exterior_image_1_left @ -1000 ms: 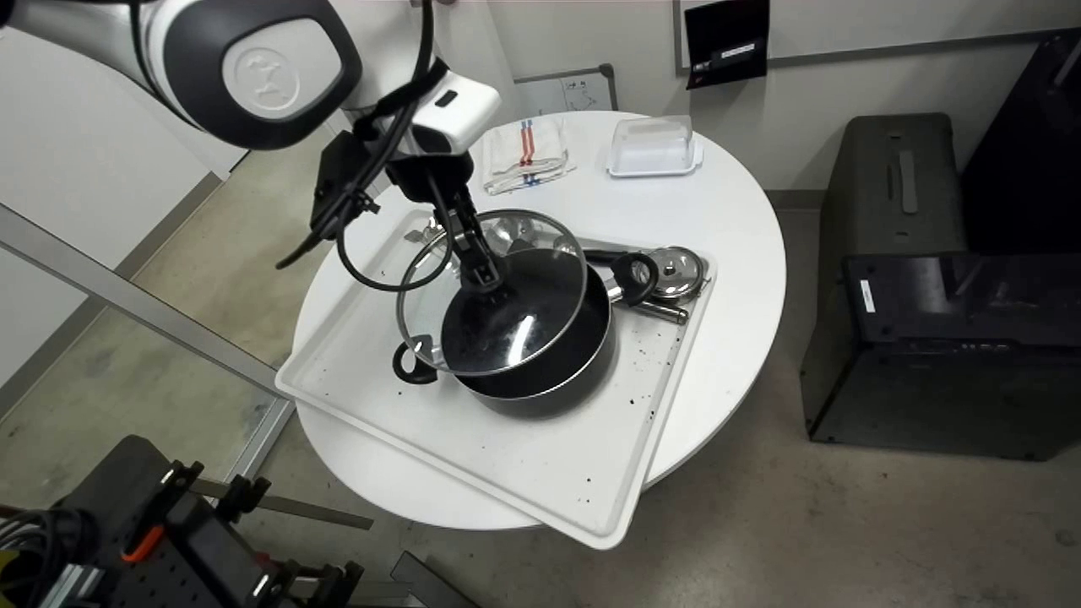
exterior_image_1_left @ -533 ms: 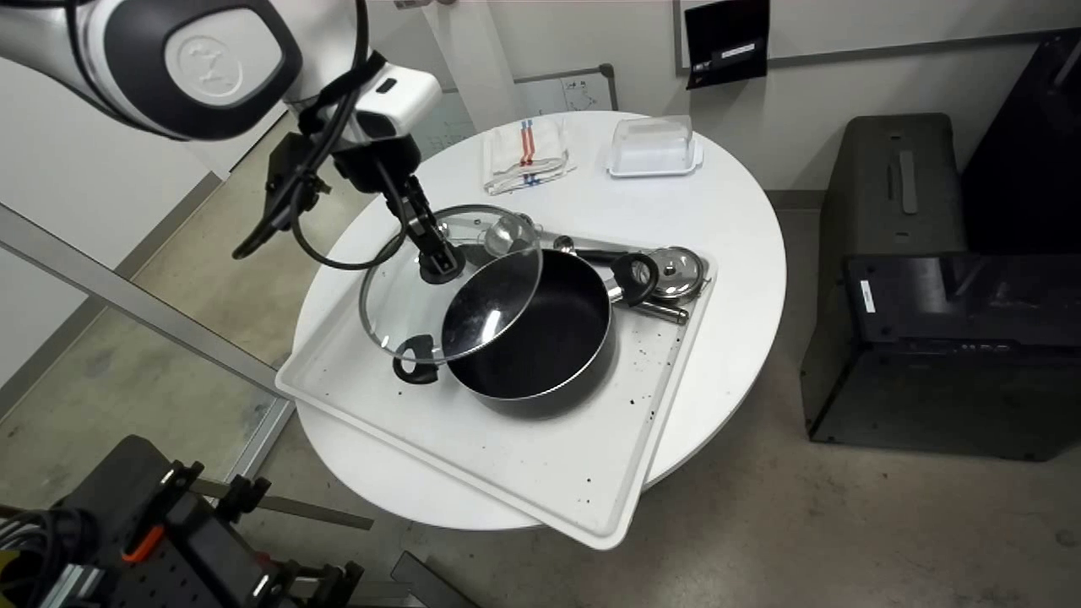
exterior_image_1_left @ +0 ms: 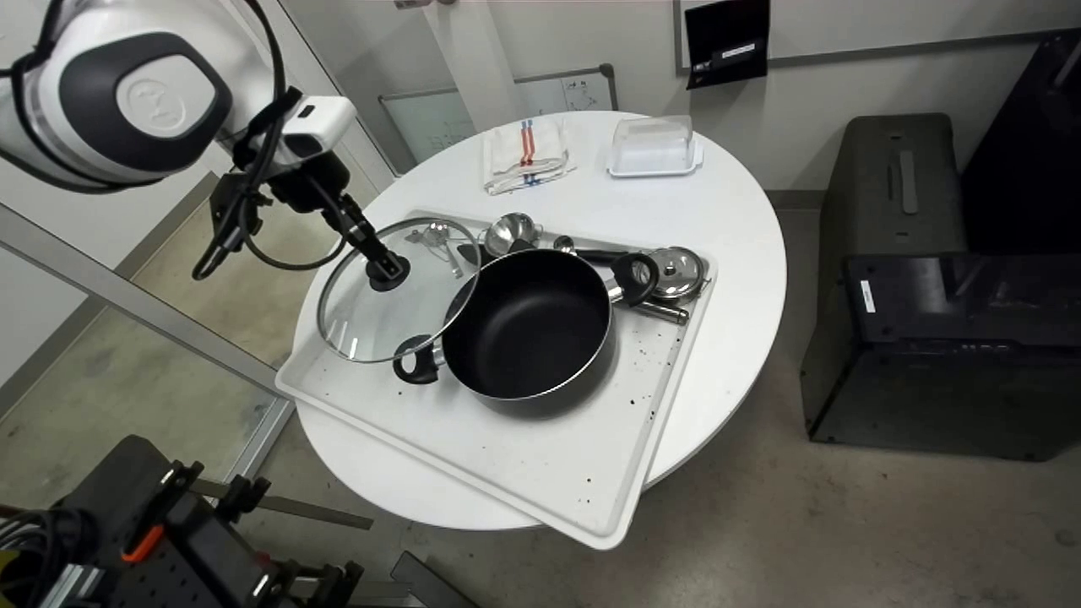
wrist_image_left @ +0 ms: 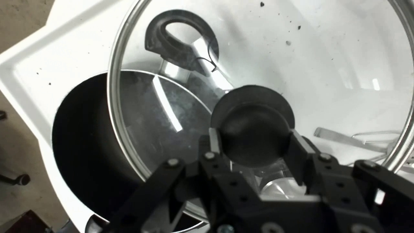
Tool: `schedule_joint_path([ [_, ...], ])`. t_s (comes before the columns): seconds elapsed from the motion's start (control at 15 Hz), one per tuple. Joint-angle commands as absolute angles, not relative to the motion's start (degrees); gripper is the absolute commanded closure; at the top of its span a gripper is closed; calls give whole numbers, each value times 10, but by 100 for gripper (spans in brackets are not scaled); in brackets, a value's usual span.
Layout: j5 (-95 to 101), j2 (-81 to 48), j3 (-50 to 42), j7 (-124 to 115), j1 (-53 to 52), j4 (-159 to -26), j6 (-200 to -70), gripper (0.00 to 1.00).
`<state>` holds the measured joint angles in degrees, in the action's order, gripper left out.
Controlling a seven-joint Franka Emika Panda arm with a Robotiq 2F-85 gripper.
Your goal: Remove the lid from the pot
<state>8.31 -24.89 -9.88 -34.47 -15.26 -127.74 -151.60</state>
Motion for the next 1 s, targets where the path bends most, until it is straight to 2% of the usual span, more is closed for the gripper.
schedule_joint_path([
  [0.0, 133, -231, -105, -391, -197, -1309, -1555, 76],
  [0.4, 175, -244, -102, -439, -253, -1322, -1603, 76],
  [0.93, 149, -273, -81, -415, -260, -1322, -1649, 76],
])
